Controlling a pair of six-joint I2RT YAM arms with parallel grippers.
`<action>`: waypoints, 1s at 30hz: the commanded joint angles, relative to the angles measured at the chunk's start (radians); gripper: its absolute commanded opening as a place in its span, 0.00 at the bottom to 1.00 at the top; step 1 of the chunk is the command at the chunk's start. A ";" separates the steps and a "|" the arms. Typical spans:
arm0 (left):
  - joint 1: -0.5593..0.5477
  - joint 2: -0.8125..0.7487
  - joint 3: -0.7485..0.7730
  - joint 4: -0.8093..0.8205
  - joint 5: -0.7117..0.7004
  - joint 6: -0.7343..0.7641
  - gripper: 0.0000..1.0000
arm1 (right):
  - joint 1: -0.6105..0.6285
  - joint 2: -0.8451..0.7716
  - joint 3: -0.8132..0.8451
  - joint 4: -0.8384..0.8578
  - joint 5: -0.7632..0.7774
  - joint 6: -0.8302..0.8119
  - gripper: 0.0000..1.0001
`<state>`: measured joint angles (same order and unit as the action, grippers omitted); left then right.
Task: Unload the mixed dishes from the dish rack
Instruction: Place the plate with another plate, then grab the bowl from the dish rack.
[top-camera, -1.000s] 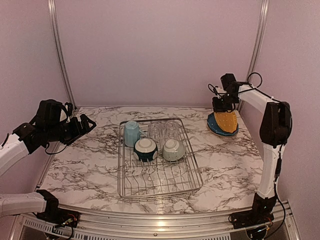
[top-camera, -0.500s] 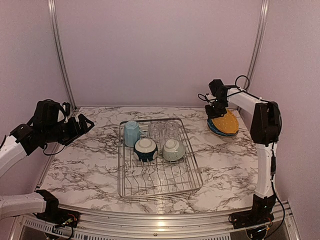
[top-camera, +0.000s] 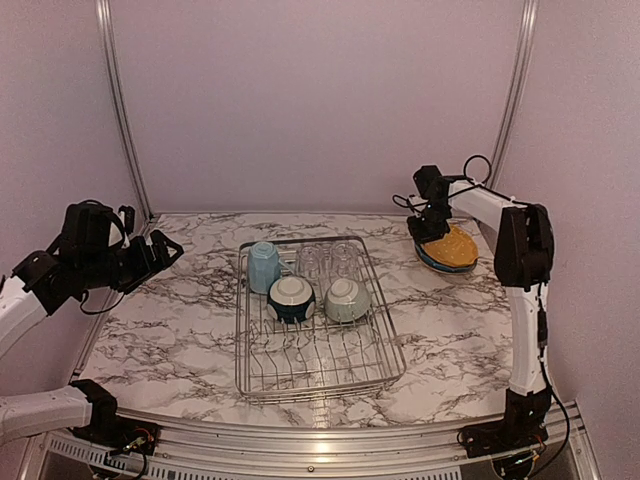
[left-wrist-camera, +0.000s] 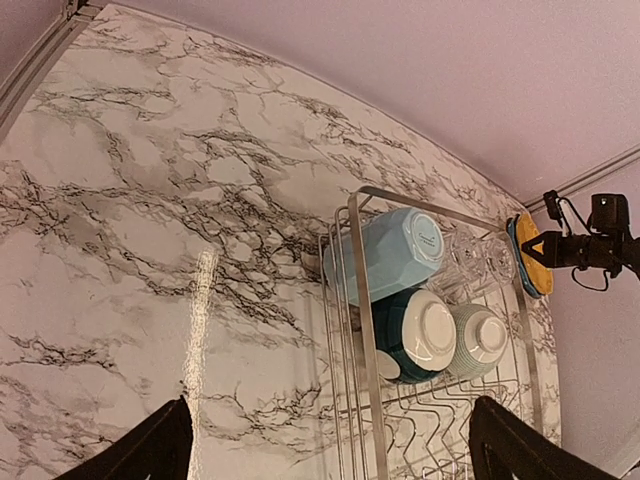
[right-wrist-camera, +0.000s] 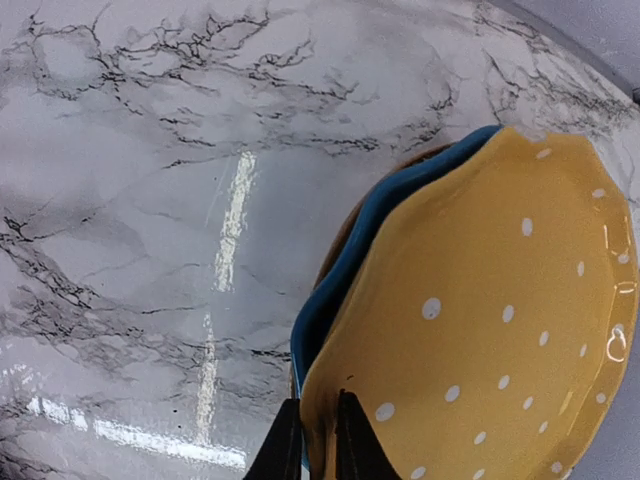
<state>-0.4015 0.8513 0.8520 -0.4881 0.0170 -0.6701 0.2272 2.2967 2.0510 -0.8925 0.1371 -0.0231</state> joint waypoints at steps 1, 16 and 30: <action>-0.005 -0.027 0.038 -0.052 -0.012 0.001 0.99 | -0.012 0.023 0.015 -0.034 0.016 0.028 0.19; -0.004 -0.001 0.036 -0.034 -0.012 -0.006 0.99 | 0.082 -0.253 -0.096 -0.014 0.071 0.081 0.59; -0.005 0.037 0.014 0.020 0.028 -0.032 0.99 | 0.442 -0.414 -0.227 0.167 -0.010 0.136 0.80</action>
<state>-0.4015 0.8848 0.8680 -0.4934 0.0284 -0.6922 0.5823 1.8648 1.8008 -0.7662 0.1581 0.0807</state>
